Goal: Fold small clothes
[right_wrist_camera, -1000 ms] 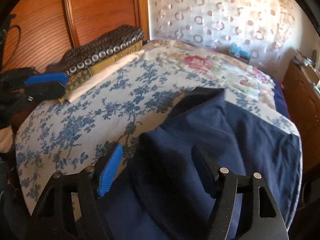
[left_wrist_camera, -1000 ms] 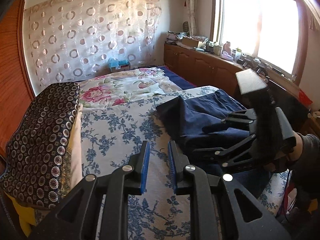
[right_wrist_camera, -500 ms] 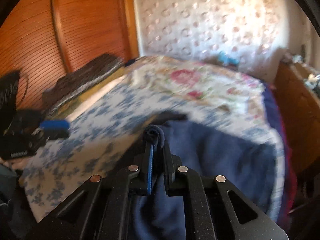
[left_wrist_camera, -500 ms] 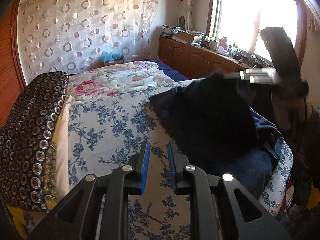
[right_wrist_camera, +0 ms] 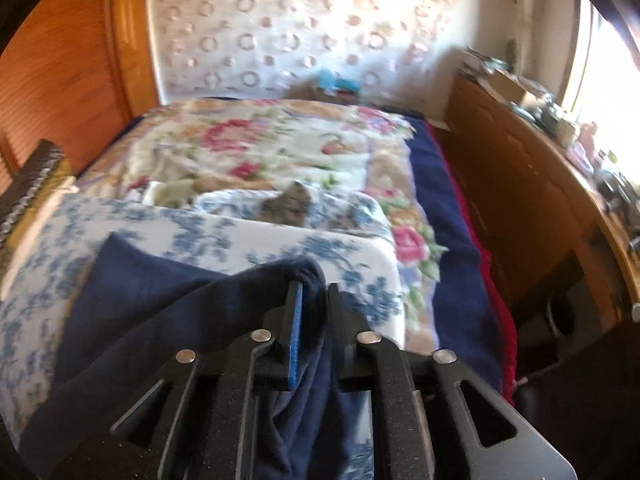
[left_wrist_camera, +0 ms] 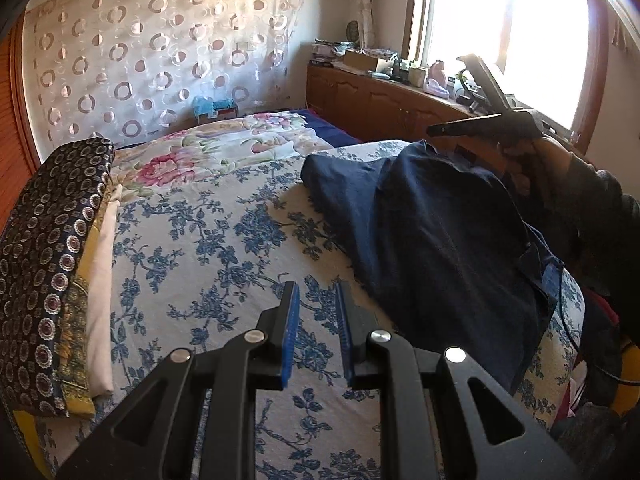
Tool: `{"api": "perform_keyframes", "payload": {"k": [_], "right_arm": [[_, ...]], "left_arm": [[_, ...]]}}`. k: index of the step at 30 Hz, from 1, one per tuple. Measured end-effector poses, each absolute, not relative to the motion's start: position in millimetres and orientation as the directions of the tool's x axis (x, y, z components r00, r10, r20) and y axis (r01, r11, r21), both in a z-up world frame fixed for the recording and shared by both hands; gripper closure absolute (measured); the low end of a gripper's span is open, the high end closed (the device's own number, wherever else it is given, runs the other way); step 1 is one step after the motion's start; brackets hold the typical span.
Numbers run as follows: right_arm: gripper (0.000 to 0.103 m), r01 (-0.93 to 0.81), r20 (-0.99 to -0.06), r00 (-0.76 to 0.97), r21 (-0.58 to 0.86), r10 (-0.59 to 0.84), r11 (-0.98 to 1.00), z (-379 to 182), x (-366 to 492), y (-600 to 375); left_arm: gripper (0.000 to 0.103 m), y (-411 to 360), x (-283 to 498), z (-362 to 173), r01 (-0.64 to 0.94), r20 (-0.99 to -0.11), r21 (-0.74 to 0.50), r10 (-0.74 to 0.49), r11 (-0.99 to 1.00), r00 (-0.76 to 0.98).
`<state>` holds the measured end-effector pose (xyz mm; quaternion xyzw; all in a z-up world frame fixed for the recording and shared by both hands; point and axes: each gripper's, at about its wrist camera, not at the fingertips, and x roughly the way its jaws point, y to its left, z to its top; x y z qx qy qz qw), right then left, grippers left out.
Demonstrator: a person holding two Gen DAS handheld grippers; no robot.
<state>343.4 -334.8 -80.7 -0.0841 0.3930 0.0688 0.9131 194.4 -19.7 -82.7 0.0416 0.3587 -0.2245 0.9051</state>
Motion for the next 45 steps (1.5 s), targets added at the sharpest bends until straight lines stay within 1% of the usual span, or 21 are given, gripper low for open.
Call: {"api": "perform_keyframes", "payload": {"k": [1,2,4,9,14,16,18,26,29,33,38,39,41,45], "right_arm": [[0.072,-0.166,-0.725,0.688,-0.107,0.038,0.98,-80.2,342.3,-339.2],[0.06,-0.148,-0.722,0.691,-0.091,0.037,0.985,-78.7,340.7,-344.8],[0.06,-0.159,-0.716,0.694,-0.047,0.078,0.986,-75.0,331.6,-352.0],[0.06,-0.22,-0.695,0.709,-0.055,0.121,0.974,-63.4,285.8,-347.6],[0.059,-0.266,-0.685,0.71,-0.044,0.165,0.963,-63.7,241.3,-339.4],[0.056,-0.277,-0.682,0.709,-0.035,0.18,0.96,-65.4,224.3,-338.4],[0.05,-0.288,-0.679,0.709,-0.036,0.188,0.957,-68.6,206.8,-336.6],[0.05,-0.343,-0.677,0.689,0.011,0.259,0.939,-82.0,153.5,-331.1],[0.05,-0.341,-0.68,0.687,0.011,0.257,0.94,-91.7,135.8,-328.2],[0.05,-0.343,-0.689,0.666,0.058,0.286,0.938,-108.9,114.7,-324.7],[0.05,-0.34,-0.689,0.661,0.077,0.297,0.937,-120.2,106.2,-314.6],[0.048,-0.343,-0.69,0.659,0.079,0.3,0.936,-121.8,107.4,-310.3],[0.044,-0.345,-0.696,0.656,0.069,0.293,0.936,-125.4,109.7,-304.5],[0.044,-0.334,-0.717,0.658,-0.004,0.23,0.943,-134.9,113.0,-292.8]], "left_arm": [[0.086,-21.5,193.6,-82.7,0.438,-0.669,-0.085,-0.377,0.895,0.641],[0.086,-23.6,192.7,-82.8,0.44,-0.67,-0.083,-0.377,0.894,0.64],[0.086,-27.5,190.9,-82.6,0.442,-0.67,-0.08,-0.376,0.894,0.64],[0.086,-38.0,185.2,-80.3,0.449,-0.665,-0.071,-0.378,0.891,0.644],[0.086,-48.8,178.0,-77.9,0.449,-0.658,-0.064,-0.376,0.891,0.652],[0.086,-53.2,175.1,-78.8,0.446,-0.659,-0.062,-0.372,0.893,0.653],[0.086,-57.0,171.4,-79.1,0.445,-0.661,-0.057,-0.368,0.894,0.654],[0.086,-63.8,153.1,-89.6,0.422,-0.672,-0.039,-0.336,0.906,0.66],[0.086,-63.7,147.1,-93.7,0.413,-0.68,-0.057,-0.339,0.909,0.65],[0.086,-64.3,141.8,-94.6,0.412,-0.685,-0.053,-0.334,0.91,0.648],[0.086,-67.8,134.7,-95.2,0.42,-0.68,-0.054,-0.341,0.906,0.65],[0.086,-68.0,134.0,-95.6,0.419,-0.676,-0.06,-0.346,0.906,0.65],[0.086,-69.0,133.8,-97.9,0.416,-0.675,-0.074,-0.352,0.906,0.648],[0.086,-72.4,133.6,-101.1,0.412,-0.675,-0.083,-0.355,0.907,0.646]]}}
